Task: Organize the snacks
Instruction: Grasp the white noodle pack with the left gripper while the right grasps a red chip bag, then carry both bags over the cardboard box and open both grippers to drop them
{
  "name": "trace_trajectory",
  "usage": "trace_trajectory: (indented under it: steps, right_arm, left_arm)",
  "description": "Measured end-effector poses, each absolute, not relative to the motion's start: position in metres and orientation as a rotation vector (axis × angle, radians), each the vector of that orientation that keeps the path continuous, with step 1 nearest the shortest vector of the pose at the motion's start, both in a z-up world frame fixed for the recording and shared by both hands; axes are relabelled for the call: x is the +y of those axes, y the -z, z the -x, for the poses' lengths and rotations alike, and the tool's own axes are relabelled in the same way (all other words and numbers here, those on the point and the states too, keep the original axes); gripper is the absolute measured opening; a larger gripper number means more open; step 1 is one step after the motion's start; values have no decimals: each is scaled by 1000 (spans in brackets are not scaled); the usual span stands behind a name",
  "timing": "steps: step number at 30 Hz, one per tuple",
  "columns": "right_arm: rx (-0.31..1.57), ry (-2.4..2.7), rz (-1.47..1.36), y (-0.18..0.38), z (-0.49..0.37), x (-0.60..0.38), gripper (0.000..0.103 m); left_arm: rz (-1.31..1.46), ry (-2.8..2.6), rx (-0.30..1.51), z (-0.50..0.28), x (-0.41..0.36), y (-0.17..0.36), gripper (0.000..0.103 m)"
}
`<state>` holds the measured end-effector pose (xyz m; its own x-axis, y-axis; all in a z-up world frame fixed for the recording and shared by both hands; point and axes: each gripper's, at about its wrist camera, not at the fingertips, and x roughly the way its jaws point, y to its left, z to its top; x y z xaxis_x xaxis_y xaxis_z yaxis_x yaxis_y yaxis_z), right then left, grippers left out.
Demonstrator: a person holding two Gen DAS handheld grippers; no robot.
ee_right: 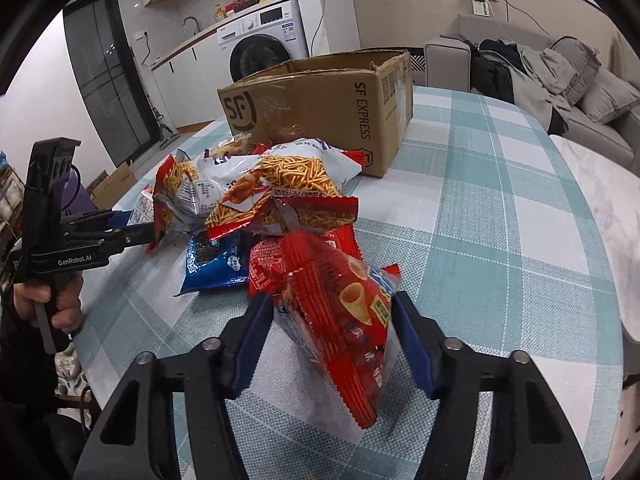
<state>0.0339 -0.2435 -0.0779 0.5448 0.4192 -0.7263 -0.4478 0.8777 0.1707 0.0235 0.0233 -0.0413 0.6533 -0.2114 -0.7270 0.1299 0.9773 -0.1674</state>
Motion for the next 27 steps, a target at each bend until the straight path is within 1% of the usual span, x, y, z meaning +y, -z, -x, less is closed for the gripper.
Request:
trace_trajectory:
  steps: [1,2,4,5,14,21,27]
  right_arm:
    - [849,-517,26,78,-34,-245,49]
    - [844,-516,18,77,-33,-246,47]
    - [832,-517,-6,76,-31,-250,39]
    - [828,-522,-16,75,-30,-251,37]
    - [753,-526,-36,56,-6,-260,36]
    - [649,-529,-46,20,9,-263,36]
    - [580,-537,-73,-7,4,-257,36]
  left_arm:
    - [110,193,830,-22,24,39,48]
    - [116,192,823,-20,25,36,48]
    - [124,191,808,-17,26,30,48]
    - [125,189,803,-16,27,28,48]
    - [127,191,752,-2,25,8,48]
    - [129,181,699,7,25,-16,48]
    - [127,159,650,3,24,-37,48]
